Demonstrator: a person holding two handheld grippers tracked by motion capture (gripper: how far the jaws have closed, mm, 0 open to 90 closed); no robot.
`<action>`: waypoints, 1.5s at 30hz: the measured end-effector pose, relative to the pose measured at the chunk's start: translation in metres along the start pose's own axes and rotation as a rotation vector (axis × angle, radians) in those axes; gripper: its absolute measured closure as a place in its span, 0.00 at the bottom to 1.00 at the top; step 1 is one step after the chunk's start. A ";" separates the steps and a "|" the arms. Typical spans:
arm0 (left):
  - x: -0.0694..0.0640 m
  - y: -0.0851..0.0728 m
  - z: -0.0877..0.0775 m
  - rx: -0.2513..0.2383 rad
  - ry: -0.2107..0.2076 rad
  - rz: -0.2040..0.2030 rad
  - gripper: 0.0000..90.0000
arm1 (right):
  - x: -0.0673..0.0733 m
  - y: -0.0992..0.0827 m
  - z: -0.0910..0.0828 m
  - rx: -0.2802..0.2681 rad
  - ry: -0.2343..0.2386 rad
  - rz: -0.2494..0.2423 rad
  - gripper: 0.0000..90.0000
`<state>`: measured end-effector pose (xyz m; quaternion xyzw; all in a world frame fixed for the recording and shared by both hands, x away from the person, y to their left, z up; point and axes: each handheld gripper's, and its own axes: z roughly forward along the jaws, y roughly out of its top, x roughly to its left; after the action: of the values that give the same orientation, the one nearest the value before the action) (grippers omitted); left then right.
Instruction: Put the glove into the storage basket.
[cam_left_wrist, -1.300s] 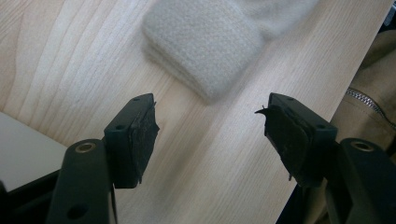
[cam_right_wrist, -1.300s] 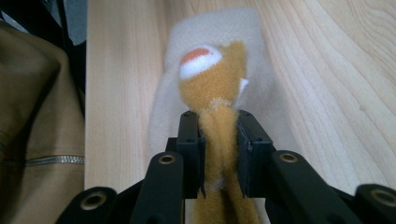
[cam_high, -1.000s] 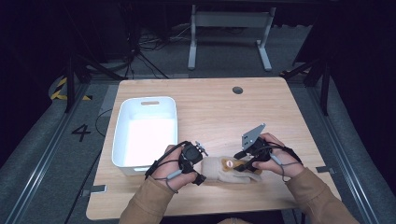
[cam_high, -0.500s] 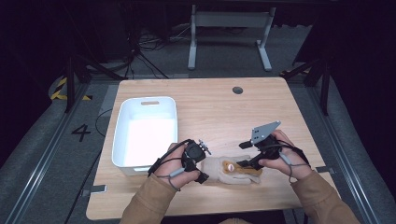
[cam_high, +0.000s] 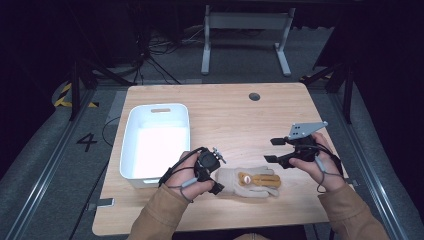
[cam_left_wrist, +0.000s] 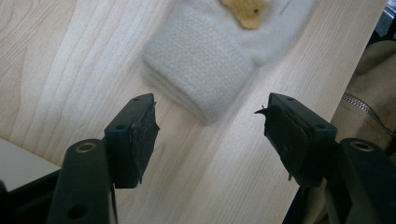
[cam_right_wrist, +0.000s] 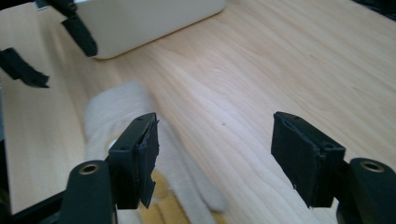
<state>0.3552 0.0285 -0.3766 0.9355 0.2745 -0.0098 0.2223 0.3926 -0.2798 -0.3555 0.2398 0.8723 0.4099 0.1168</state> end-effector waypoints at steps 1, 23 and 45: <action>0.000 0.000 0.000 0.000 -0.001 0.000 0.39 | -0.002 -0.001 -0.002 -0.001 -0.014 0.009 0.37; 0.001 0.005 -0.002 -0.011 0.011 0.022 0.38 | -0.035 -0.026 -0.019 0.067 -0.209 0.112 0.33; -0.001 0.010 0.002 -0.020 0.006 0.042 0.37 | -0.066 -0.065 -0.010 0.074 -0.364 0.241 0.28</action>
<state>0.3595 0.0197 -0.3744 0.9389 0.2554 0.0005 0.2309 0.4240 -0.3559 -0.3993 0.4164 0.8162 0.3386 0.2140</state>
